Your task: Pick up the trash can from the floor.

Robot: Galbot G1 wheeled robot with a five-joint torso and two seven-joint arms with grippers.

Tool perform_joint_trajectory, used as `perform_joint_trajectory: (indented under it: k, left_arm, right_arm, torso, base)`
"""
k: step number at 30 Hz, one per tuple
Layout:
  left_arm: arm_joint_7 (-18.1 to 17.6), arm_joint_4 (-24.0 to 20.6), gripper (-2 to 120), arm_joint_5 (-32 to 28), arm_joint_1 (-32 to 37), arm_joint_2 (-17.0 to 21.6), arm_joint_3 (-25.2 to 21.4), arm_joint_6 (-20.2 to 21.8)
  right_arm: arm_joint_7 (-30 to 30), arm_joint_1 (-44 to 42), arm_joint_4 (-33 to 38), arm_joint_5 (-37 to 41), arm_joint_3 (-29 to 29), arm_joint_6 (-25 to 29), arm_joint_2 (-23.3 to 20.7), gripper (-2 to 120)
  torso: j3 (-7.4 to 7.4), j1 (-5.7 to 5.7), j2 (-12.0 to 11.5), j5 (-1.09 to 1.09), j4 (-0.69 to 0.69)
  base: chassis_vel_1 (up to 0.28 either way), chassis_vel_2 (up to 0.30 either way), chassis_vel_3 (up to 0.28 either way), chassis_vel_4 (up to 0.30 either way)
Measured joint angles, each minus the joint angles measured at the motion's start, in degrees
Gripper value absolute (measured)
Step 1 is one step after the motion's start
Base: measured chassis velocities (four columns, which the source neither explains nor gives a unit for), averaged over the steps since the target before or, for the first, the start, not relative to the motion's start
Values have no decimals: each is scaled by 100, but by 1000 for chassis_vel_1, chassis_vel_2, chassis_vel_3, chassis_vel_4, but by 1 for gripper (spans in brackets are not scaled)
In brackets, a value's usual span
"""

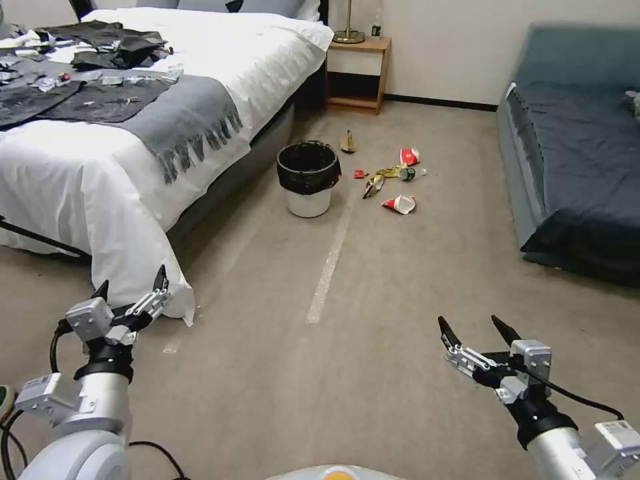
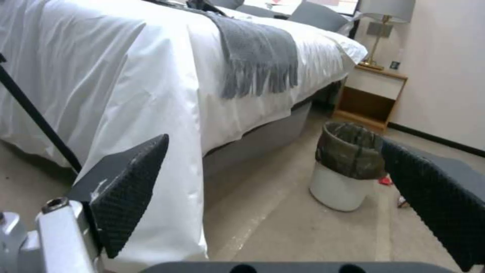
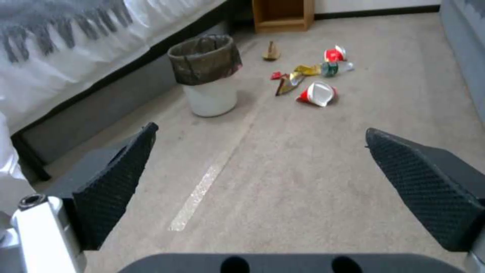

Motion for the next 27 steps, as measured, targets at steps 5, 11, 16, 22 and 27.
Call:
perform_joint_trajectory:
  k: [5,11,16,22,27]
  left_arm:
    - [20,0,100,-23,30,20,-8,-49]
    - [61,-14,100,-23,77,6,-9,-122]
    - [82,-21,100,-22,96,-21,-2,-141]
    - [96,-21,100,-8,97,-36,7,-146]
    - [117,-21,100,7,103,-55,10,-149]
  right_arm:
    - [-54,10,-14,51,54,142,0,100]
    - [-159,-45,-38,16,78,285,0,100]
    - [-216,-70,-49,6,105,350,0,100]
    - [-288,-108,-73,43,172,423,0,100]
    - [-303,-106,-94,51,184,432,0,100]
  torso:
    - [0,0,0,0,0]
    - [0,0,0,0,0]
    - [0,1,0,0,0]
    - [0,0,0,0,0]
    - [0,0,0,0,0]
  base:
    - [0,0,0,0]
    - [0,0,0,0]
    - [0,0,0,0]
    - [0,0,0,0]
    - [-56,58,62,-40]
